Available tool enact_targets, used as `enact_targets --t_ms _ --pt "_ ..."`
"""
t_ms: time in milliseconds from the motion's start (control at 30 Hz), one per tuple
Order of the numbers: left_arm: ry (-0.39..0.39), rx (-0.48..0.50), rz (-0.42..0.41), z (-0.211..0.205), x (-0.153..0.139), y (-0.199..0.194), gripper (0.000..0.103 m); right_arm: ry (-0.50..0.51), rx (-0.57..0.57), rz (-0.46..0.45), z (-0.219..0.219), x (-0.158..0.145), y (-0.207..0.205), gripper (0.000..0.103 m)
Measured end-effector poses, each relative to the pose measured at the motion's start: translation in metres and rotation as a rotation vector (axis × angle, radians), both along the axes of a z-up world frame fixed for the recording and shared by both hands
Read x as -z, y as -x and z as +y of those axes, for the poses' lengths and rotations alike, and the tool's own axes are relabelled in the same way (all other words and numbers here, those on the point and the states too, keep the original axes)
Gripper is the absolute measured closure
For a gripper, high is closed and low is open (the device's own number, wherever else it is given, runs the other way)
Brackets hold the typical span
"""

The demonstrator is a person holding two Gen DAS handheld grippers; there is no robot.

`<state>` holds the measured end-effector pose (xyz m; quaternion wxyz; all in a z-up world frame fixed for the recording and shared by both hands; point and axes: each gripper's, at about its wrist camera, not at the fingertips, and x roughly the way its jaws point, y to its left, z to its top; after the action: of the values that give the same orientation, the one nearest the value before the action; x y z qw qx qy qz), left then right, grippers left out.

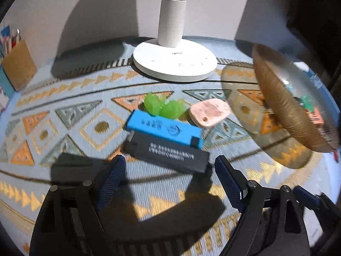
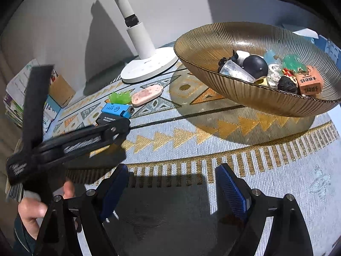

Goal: Organize rigid objects
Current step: 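Move both open tools back toward the sticks and eraser on the rug, then grasp the black stick with the left tool while the right tool grasps the blue stick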

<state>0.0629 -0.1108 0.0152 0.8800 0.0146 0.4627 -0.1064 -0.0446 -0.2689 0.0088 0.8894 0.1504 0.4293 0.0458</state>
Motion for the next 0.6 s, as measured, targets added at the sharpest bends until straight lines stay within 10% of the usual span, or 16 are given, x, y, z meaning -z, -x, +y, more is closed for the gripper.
enact_targets --t_ms 533,600 --pt "0.0 -0.198 0.029 0.135 0.001 0.005 0.02 0.089 -0.243 0.047 0.057 -0.015 -0.054 0.018" --pt "0.036 -0.192 0.028 0.141 -0.002 0.002 0.02 0.106 -0.266 0.048 0.066 -0.015 -0.066 0.034"
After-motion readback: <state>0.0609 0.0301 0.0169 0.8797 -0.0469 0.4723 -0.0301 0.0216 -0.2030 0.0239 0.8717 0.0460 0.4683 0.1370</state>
